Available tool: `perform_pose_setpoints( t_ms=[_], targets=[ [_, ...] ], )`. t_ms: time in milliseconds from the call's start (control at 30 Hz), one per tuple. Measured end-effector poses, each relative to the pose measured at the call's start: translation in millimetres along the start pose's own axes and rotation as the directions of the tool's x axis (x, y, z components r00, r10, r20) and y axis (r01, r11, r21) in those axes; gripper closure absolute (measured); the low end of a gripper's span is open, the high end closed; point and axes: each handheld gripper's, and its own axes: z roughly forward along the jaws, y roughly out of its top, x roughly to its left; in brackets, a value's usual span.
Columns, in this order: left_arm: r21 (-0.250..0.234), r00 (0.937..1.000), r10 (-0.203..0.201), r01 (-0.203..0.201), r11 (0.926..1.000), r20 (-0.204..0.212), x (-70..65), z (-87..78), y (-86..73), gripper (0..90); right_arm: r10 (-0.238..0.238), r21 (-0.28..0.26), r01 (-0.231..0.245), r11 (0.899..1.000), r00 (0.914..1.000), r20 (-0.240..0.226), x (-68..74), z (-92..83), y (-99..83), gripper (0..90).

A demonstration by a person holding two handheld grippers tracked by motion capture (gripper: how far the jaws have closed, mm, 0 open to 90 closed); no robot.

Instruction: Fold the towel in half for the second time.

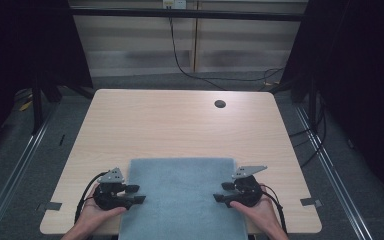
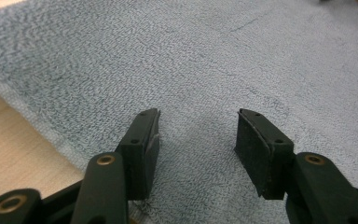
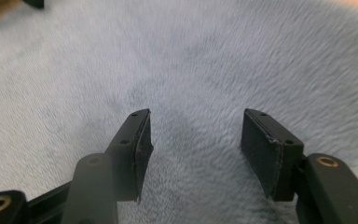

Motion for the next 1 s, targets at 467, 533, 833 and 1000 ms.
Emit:
perform_pose_setpoints(
  t_ms=[467, 533, 833, 1000],
  targets=[
    [-0.062, 0.993, -0.02, 0.013, 0.998, -0.116, 28.3, 23.3, 44.1, 49.8, 0.014, -0.109, -0.001, 0.994, 0.9929, 0.118, -64.2, -18.9, 47.0, 46.2],
    [-0.051, 0.9919, -0.022, 0.015, 0.9986, -0.125, 31.9, 25.8, 38.9, 49.5, 0.02, -0.102, -0.007, 0.995, 0.9922, 0.123, -69.3, -12.8, 52.8, 46.2],
    [-0.047, 0.9929, 0.014, -0.02, 0.9987, -0.118, 34.9, 31.2, 27.5, 50.2, 0.048, -0.075, -0.038, 0.997, 0.9887, 0.142, -95.1, 12.0, 51.6, 44.9],
    [-0.06, 0.9948, -0.002, -0.004, 0.9982, -0.102, 37.2, 30.6, 25.9, 50.5, 0.039, -0.038, -0.034, 0.999, 0.9902, 0.134, -95.1, 18.5, 44.4, 44.1]
  ],
)
